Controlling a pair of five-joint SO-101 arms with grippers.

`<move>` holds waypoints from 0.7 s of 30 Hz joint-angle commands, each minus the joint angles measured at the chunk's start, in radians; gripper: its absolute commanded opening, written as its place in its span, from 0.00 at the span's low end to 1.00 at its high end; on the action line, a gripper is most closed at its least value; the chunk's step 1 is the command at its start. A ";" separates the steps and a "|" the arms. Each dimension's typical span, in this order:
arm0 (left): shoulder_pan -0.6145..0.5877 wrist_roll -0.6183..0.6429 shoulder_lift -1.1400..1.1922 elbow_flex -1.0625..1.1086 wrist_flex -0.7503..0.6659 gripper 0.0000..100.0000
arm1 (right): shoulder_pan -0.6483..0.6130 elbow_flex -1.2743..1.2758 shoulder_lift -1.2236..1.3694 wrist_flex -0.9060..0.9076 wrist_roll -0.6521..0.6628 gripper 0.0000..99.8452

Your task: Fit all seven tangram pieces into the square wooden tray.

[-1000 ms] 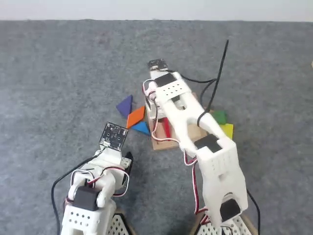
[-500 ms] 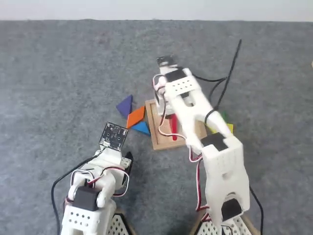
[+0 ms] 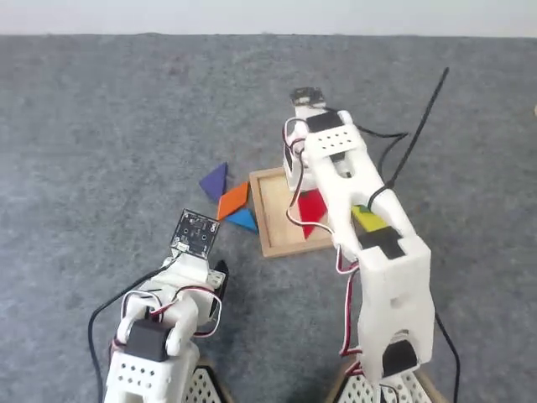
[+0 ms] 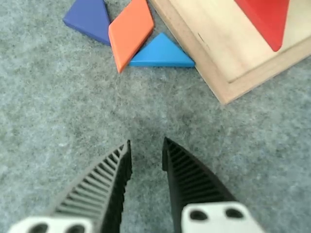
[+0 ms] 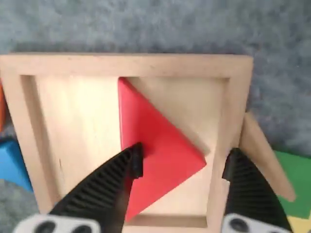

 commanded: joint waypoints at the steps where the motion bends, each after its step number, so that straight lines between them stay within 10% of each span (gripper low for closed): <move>1: -0.003 0.009 -0.021 -0.015 0.005 0.10 | 0.007 -0.014 0.008 -0.010 0.011 0.28; 21: -0.003 0.009 -0.021 -0.015 0.005 0.10 | -0.255 -0.014 0.015 -0.004 -0.058 0.28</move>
